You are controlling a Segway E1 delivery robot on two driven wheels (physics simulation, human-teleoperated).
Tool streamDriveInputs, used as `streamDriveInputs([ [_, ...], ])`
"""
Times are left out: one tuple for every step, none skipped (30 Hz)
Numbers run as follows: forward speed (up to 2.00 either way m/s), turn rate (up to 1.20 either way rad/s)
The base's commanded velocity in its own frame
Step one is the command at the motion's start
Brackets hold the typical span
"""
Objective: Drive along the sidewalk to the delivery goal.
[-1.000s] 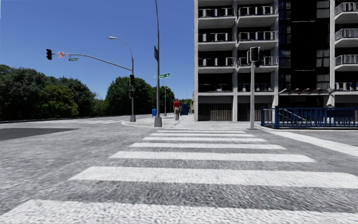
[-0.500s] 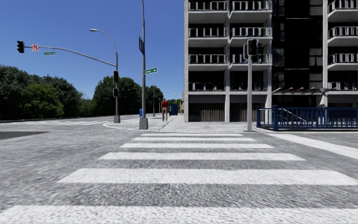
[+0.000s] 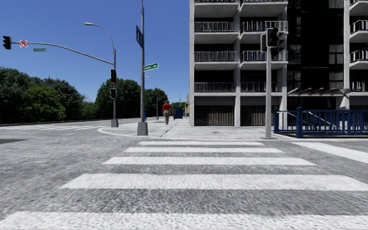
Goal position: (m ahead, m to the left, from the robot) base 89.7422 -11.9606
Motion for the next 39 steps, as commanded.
streamDriveInputs([
  [2.00,0.00],
  [2.00,0.00],
  [2.00,0.00],
  [2.00,0.00],
  [2.00,0.00],
  [2.00,0.00],
  [2.00,0.00],
  [2.00,0.00],
  [2.00,0.00],
  [2.00,0.00],
  [2.00,0.00],
  [2.00,0.00],
  [2.00,0.00],
  [2.00,0.00],
  [2.00,0.00],
  [2.00,0.00],
  [2.00,0.00],
  [2.00,0.00],
  [2.00,0.00],
  [2.00,0.00],
  [2.00,0.00],
  [2.00,0.00],
  [2.00,0.00],
  [2.00,0.00],
  [2.00,0.00],
  [2.00,0.00],
  [2.00,0.00],
  [2.00,0.00],
  [2.00,0.00],
  [2.00,0.00],
  [2.00,0.00],
  [2.00,0.00],
  [2.00,0.00],
  [2.00,0.00],
  [2.00,0.00],
  [2.00,0.00],
  [2.00,0.00],
  [2.00,0.00],
  [2.00,0.00],
])
